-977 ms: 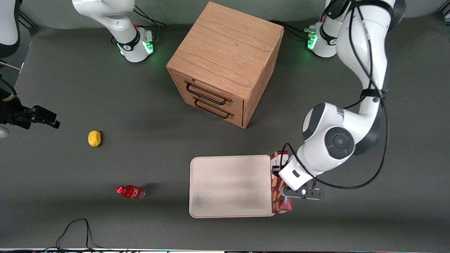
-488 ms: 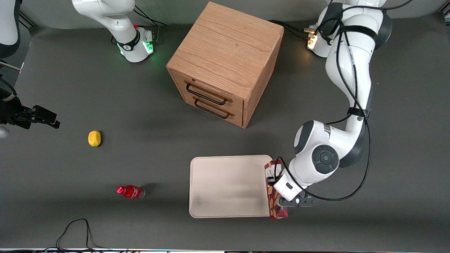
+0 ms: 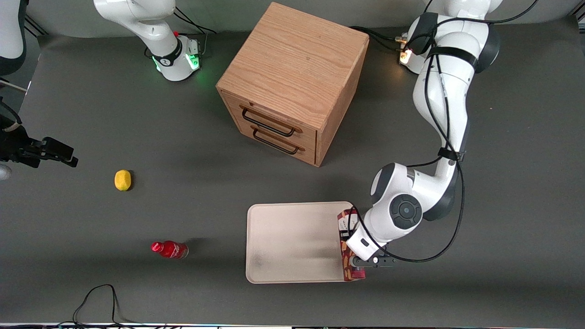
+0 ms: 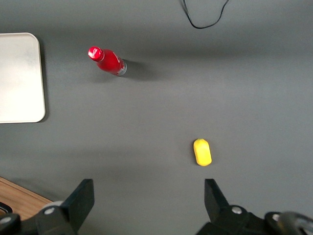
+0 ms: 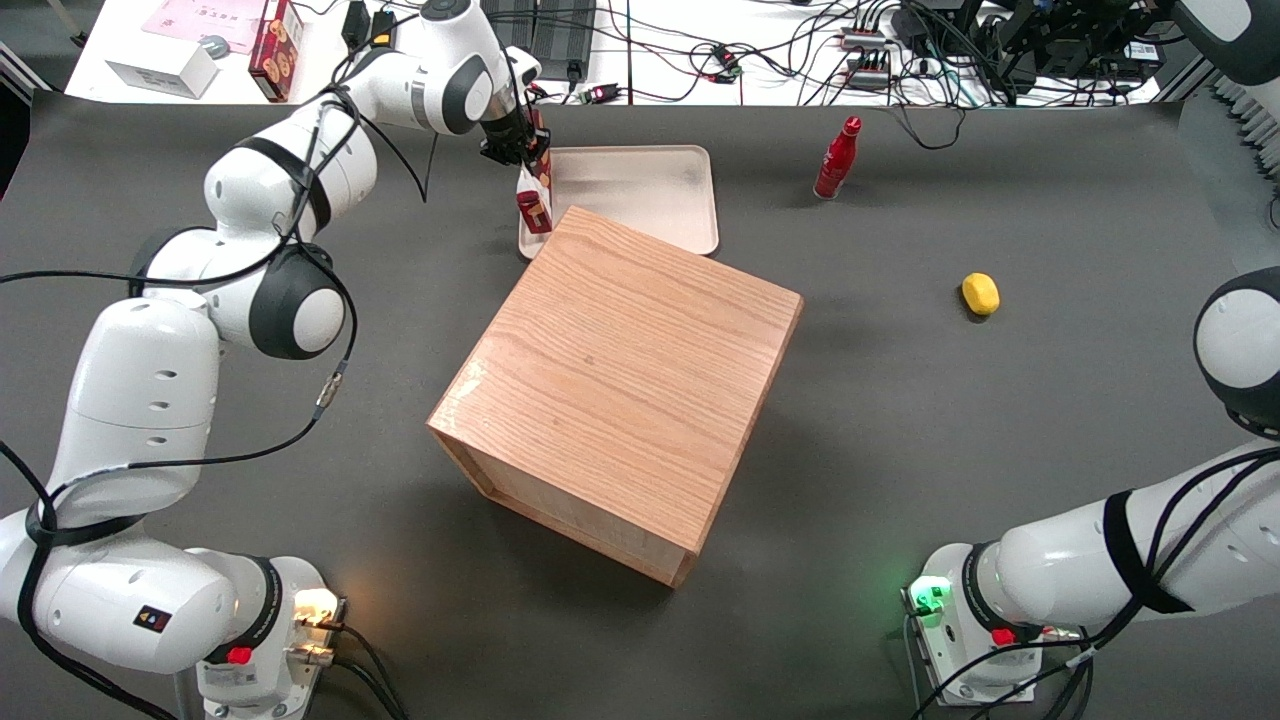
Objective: Place red cookie box on tray
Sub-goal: 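Lower the cookie box into the tray and open the left gripper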
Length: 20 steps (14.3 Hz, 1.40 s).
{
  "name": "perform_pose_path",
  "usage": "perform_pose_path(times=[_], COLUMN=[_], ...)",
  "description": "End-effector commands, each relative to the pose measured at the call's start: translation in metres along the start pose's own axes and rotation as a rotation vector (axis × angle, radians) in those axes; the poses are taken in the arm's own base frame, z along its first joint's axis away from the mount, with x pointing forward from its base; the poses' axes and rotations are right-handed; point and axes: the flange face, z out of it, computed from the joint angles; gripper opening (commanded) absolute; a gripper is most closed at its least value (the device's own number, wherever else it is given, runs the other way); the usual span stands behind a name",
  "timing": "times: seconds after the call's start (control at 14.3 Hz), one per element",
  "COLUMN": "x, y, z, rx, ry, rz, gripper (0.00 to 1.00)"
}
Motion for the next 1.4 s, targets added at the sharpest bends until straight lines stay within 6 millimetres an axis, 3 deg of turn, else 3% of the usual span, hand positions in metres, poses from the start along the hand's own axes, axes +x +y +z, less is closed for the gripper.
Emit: perform_pose_path(times=[0.0,0.28,0.35,0.42,0.7,0.91,1.05,1.26,1.33], x=[0.000,-0.003,-0.004,-0.004,-0.006,-0.003,-0.006,-0.021,-0.027], y=[0.011,0.009,0.008,0.008,0.003,-0.001,-0.007,-0.038,-0.057], z=[0.002,0.010,0.011,0.012,-0.002,-0.037,-0.074,-0.148,-0.174], rx=[-0.001,0.007,0.009,0.009,0.035,0.041,0.059,0.085,0.089], ry=[0.015,0.000,-0.003,-0.004,-0.049,-0.058,-0.082,-0.166,-0.180], rz=[-0.015,-0.015,-0.016,-0.011,-0.012,-0.007,-0.010,0.008,0.016], gripper=[0.00,0.00,0.54,0.98,1.00,1.00,1.00,1.00,1.00])
